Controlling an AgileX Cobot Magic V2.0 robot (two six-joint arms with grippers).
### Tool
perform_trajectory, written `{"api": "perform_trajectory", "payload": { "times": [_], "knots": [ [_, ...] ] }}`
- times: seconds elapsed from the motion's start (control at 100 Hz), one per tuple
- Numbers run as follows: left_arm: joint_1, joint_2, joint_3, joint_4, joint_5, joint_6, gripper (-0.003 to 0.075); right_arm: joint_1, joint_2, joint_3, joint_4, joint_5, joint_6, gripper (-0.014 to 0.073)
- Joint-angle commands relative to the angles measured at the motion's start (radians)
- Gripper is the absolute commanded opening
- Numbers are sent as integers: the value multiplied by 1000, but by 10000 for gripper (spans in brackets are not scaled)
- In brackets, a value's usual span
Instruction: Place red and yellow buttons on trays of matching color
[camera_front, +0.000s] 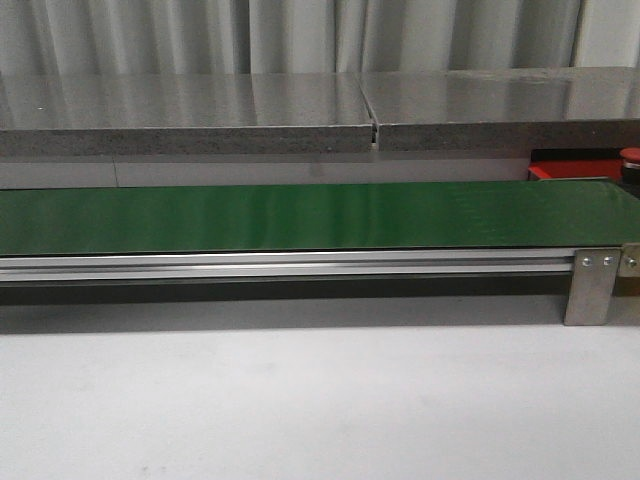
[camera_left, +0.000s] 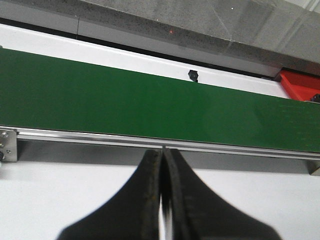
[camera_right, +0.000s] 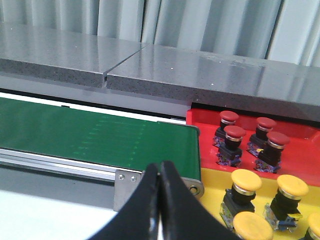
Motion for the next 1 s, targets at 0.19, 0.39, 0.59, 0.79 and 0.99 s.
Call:
{"api": "perform_trajectory", "payload": {
  "times": [0.19,0.39,0.59,0.79,0.99],
  "knots": [
    [-8,6,-27,-34,-53,-4,-19,-2,-15,-10,-3,-84,0,-68],
    [-8,6,-27,-34,-53,-4,-19,-2,-15,-10,-3,-84,0,-68],
    [-8,6,-27,-34,-53,-4,-19,-2,-15,-10,-3,-84,0,-68],
    [-8,6,-27,-34,-53,-4,-19,-2,-15,-10,-3,-84,0,-68],
    [-8,6,-3,-34,-188,-4,-19,-2,-15,-10,-3,-84,0,-68]
  ]
}}
